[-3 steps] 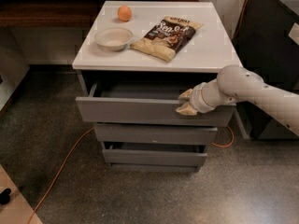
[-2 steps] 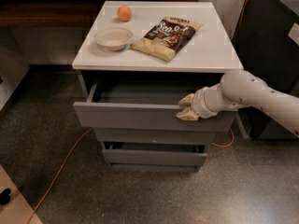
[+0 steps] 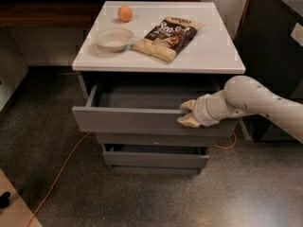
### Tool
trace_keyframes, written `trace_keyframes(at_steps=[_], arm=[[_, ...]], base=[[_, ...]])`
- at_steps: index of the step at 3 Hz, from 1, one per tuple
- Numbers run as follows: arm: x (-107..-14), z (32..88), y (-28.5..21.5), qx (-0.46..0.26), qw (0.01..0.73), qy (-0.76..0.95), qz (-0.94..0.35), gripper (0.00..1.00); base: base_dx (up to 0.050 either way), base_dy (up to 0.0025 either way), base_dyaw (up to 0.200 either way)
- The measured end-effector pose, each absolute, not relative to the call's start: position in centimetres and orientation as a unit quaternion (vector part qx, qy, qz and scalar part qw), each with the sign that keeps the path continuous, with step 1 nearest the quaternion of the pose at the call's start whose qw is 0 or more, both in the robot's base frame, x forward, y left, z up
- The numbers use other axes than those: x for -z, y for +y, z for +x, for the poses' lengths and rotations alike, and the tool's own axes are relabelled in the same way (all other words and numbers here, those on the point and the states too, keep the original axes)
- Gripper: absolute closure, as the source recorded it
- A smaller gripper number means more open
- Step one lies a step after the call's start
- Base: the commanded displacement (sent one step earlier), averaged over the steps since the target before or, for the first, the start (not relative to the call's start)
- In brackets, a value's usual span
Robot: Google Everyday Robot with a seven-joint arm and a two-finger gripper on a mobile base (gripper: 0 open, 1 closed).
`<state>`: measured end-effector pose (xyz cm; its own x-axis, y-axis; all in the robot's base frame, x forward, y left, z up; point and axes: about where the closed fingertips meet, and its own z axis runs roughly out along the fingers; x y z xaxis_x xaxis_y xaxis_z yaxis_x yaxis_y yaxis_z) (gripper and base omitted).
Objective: Open top drawer
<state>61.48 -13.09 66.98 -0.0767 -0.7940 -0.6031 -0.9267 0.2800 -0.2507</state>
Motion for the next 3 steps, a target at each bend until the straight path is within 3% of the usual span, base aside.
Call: trace_keyframes(at_steps=[3], arm=[[-67.01, 61.47, -13.08, -0.100, 0.334, 0.727, -0.592, 1.00]], base=[[0.000, 0.00000, 0.000]])
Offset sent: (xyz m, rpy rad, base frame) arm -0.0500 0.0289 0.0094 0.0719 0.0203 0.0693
